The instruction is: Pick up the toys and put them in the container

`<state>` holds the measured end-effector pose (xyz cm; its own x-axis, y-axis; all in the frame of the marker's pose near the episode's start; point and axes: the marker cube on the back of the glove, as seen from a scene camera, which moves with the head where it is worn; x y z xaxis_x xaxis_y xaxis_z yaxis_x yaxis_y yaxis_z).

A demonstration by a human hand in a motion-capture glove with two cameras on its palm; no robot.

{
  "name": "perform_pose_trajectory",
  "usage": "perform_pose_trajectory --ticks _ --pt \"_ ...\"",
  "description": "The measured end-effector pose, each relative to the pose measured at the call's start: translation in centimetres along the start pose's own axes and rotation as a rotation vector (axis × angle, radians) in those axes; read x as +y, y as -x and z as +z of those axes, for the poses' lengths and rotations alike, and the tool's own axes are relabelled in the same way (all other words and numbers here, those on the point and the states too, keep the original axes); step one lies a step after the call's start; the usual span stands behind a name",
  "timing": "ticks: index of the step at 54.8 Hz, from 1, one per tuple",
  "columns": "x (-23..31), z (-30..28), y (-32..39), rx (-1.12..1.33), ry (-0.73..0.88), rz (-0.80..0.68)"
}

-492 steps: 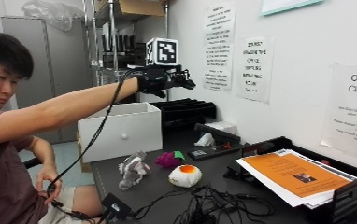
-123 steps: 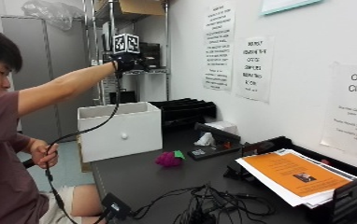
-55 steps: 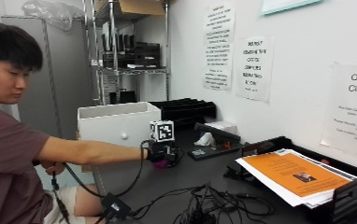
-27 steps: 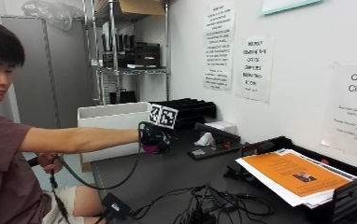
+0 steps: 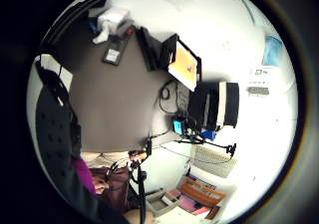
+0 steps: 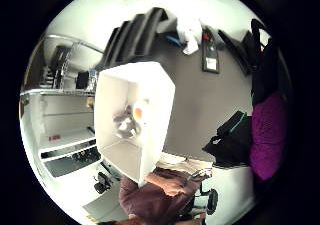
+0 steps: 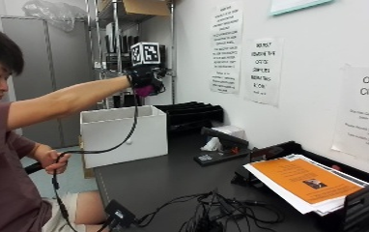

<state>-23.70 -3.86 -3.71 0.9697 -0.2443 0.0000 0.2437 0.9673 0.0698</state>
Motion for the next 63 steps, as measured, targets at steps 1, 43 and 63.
perform_pose_trajectory --ticks 1,43,63 --pt "0.2 -0.7 0.5 0.002 -0.010 -0.007" --pt "-0.2 -0.8 22.9 -0.228 -0.018 -0.391" --pt "-0.6 -1.7 21.9 -0.350 -0.183 -0.497"
